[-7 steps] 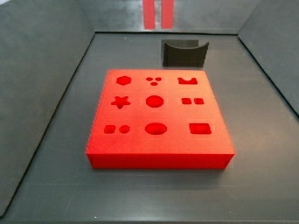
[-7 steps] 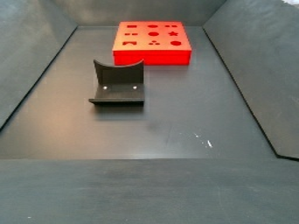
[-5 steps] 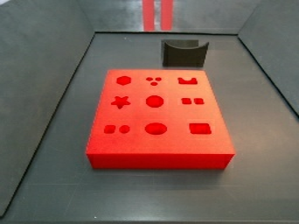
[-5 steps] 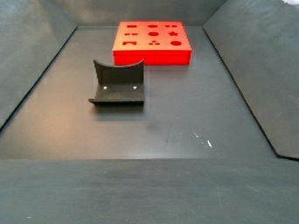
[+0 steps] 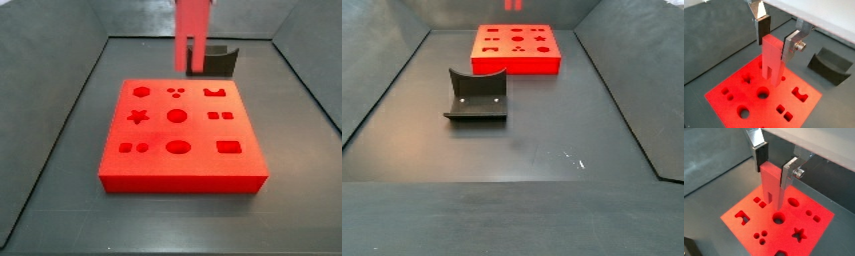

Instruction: Insert the double-square object.

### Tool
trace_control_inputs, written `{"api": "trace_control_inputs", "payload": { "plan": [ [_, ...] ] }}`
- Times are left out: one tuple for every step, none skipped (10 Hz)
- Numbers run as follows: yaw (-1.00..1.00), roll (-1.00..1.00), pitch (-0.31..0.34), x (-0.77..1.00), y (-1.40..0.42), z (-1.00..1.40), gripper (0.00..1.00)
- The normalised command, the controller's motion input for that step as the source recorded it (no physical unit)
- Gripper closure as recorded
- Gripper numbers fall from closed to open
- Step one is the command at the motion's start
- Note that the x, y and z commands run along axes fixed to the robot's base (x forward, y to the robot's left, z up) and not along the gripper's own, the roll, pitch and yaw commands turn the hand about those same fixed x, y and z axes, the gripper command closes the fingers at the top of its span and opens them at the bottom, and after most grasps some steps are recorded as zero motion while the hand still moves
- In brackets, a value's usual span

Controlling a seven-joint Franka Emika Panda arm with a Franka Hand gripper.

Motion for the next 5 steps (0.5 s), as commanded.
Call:
{"api": "trace_control_inputs", "payload": {
  "plan": [
    [0.0,0.18,0.253,0.72,0.0,-0.48,1.0],
    [0.05,0.33,0.331,0.71,-0.05,-0.07,1.0],
    [0.0,0.34,0.244,0.66,-0.22,-0.04,1.0],
    [0.0,0.31,0.183,0.68,-0.3,-0.01,1.0],
    [0.0,0.31,0.131,0.7,-0.3,0.0,1.0]
  ]
}}
